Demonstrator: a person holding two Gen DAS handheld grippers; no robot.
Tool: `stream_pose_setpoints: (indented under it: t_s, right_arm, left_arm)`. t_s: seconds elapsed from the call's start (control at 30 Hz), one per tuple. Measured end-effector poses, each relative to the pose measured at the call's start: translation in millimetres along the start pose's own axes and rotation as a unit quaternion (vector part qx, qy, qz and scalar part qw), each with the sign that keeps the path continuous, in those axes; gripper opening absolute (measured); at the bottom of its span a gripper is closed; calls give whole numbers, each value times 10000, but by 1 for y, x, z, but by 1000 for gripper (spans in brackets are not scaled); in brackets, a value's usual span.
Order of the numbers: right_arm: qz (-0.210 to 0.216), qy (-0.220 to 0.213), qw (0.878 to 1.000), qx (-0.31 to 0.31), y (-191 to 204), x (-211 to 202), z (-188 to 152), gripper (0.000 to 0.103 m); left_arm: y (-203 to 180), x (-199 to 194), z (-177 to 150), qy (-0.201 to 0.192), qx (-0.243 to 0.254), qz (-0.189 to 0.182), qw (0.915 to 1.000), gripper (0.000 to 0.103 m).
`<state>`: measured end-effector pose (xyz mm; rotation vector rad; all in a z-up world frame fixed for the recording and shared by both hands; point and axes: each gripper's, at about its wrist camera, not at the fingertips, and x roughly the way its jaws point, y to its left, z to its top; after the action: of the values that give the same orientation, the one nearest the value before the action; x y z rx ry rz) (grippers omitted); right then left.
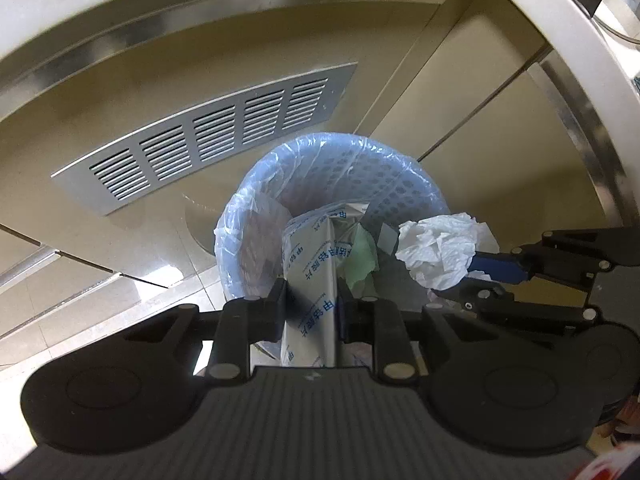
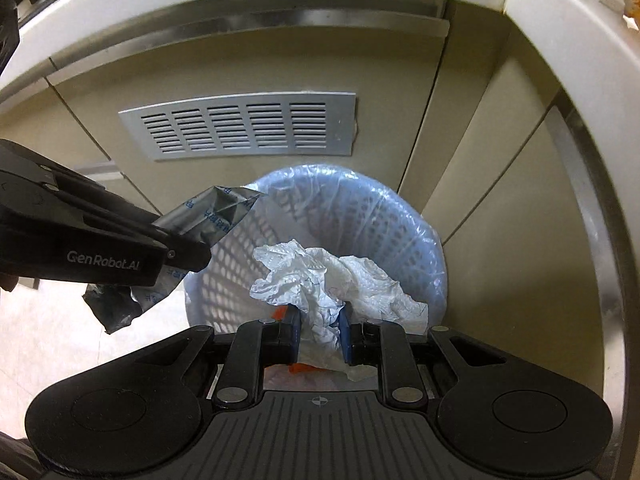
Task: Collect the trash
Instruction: 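Carry the foil pack and tissue down over the wastebasket, then open both tools to drop the foil pack and tissue into the wastebasket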
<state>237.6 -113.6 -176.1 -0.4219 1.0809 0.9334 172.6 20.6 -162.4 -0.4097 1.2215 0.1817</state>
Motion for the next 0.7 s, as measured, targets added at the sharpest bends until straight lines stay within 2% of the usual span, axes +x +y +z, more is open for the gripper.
stream_pose_setpoints:
  t_s: [0.7]
  right_arm:
    - [-66, 37, 10000, 52, 2, 4, 4, 20]
  left_arm:
    - [-3, 2, 5, -14, 4, -22, 10000, 21]
